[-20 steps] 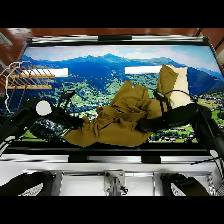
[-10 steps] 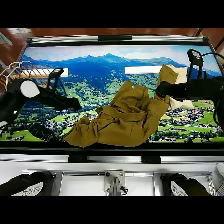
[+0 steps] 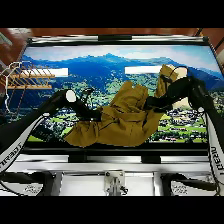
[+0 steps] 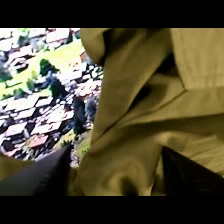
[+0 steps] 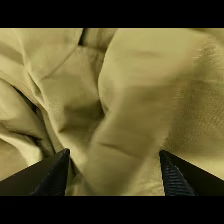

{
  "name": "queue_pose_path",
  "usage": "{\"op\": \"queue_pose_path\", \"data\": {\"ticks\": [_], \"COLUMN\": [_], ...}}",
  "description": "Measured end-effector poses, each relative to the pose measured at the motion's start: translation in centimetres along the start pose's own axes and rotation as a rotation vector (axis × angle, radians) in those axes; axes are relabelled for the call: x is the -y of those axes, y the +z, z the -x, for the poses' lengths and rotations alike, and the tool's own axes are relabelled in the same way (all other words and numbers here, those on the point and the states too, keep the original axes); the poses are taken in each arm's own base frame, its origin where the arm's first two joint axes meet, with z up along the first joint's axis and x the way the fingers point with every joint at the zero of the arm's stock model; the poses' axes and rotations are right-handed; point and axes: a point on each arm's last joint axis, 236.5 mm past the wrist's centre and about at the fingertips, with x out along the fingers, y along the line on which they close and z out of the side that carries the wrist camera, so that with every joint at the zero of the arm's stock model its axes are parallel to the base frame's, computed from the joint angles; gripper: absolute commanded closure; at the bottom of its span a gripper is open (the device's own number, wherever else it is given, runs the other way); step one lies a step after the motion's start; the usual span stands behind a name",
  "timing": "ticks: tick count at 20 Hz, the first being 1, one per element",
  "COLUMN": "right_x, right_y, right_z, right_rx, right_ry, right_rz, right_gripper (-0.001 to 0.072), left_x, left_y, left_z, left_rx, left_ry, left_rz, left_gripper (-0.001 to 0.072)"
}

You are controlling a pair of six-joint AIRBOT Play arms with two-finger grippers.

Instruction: Fold the shirts.

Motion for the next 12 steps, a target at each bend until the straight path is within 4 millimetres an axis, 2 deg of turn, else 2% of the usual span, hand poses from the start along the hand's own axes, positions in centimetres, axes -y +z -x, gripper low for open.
{"op": "queue_pose_path", "data": {"ticks": [1,2,3,6,8,10,12], "right_x": [-0.2,-0.7,-1.1,-2.1,-3.1,-4.8,-7.2], "right_y": [-0.2,-0.5,-0.8,-1.2,-0.5,1.6,5.5], "right_z": [-0.8,-1.4,-1.9,-2.2,-1.0,1.8,6.5], "right_rx": [-0.021,-0.046,-0.069,-0.102,-0.082,0.004,0.187], "right_ry": [0.013,0.036,0.055,0.094,0.115,0.132,0.145], "right_rz": [-0.002,-0.009,-0.012,-0.015,0.018,0.079,0.162], "right_gripper": [0.0152,0.0495,0.061,0.0626,0.0626,0.0626,0.0626], "left_x": [0.0,0.0,0.0,0.5,1.2,2.4,4.0], "left_y": [0.2,0.4,0.8,2.4,4.3,7.4,11.4], "left_z": [-0.5,-0.7,-0.9,-0.2,1.7,5.8,12.5], "left_rx": [0.002,0.011,0.021,0.064,0.111,0.211,0.376], "left_ry": [-0.003,-0.007,-0.009,-0.019,-0.03,-0.033,-0.023], "left_rz": [0.006,0.01,0.012,-0.008,-0.056,-0.12,-0.19], "left_gripper": [0.0502,0.0656,0.0654,0.0656,0.0656,0.0657,0.0657]}}
